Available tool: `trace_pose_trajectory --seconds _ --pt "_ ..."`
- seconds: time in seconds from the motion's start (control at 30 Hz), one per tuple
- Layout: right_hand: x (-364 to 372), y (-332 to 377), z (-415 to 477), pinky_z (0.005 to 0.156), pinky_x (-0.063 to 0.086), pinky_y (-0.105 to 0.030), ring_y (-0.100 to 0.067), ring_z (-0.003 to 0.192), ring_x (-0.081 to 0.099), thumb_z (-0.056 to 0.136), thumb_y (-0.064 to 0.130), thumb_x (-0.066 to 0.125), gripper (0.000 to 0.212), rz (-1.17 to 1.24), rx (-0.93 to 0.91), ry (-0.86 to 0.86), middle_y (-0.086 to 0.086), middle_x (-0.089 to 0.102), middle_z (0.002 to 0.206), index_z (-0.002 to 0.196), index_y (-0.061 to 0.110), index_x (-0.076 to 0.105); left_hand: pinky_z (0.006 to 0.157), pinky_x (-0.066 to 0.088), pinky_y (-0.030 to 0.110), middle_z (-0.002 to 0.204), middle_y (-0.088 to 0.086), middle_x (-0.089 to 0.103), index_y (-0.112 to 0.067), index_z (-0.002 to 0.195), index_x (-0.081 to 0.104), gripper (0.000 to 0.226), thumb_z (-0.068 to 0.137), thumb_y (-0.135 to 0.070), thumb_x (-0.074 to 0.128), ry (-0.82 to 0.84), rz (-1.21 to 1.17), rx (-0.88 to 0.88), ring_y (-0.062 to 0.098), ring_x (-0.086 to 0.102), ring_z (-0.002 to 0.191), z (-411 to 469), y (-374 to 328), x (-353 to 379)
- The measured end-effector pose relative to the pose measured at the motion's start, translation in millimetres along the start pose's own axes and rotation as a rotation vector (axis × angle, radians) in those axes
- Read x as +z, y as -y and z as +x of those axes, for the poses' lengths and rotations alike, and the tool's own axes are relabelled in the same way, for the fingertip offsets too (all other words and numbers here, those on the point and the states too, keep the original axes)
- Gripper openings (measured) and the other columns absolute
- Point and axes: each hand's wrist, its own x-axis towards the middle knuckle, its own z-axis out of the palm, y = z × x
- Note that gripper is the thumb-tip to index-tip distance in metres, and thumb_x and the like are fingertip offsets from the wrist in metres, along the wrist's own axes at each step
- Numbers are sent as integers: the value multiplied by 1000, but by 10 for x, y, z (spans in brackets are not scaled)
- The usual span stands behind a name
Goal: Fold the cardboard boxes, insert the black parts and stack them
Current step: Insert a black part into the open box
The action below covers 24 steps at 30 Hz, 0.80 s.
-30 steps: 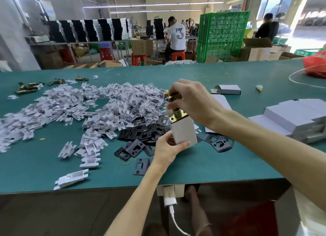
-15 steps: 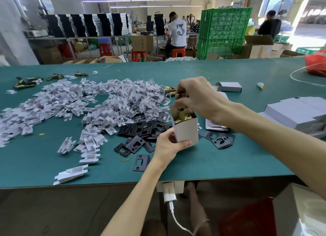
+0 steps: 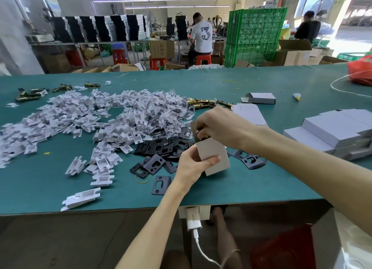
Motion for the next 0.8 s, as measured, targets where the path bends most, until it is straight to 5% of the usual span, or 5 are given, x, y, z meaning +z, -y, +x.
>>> trace_pose_trajectory --seconds 0.2,0.43,0.53,0.6,0.8 --pt "105 -84 47 60 47 -26 -20 84 66 96 7 59 23 -62 -36 18 4 73 95 95 23 75 80 58 23 107 1 80 -14 115 73 38 80 -11 89 -23 -16 9 17 75 101 -4 -3 -19" --pt "85 -403 169 85 55 -41 -23 89 67 99 9 58 19 256 169 -378 -7 75 99 110 9 73 75 57 19 101 -5 80 -16 111 72 35 81 -29 86 -207 -139 -24 10 75 93 30 12 -63" --pt "269 -593 215 90 52 -35 -23 97 65 99 10 59 21 277 307 -261 -10 72 109 118 5 68 71 62 31 100 -3 79 -14 118 68 42 87 -40 78 -336 -237 -31 19 75 94 52 25 -72" --pt "464 -663 230 92 50 -30 -21 101 63 99 13 61 26 288 344 -139 -11 69 115 124 3 63 54 61 36 96 1 76 -15 124 63 35 98 -36 70 -393 -322 -23 23 75 86 67 40 -94" --pt "961 -754 419 105 46 -43 -29 118 58 99 22 64 45 272 419 -3 -14 59 132 140 9 52 42 51 31 84 3 68 -16 122 58 30 101 -34 67 -402 -265 9 19 68 69 79 81 -90"
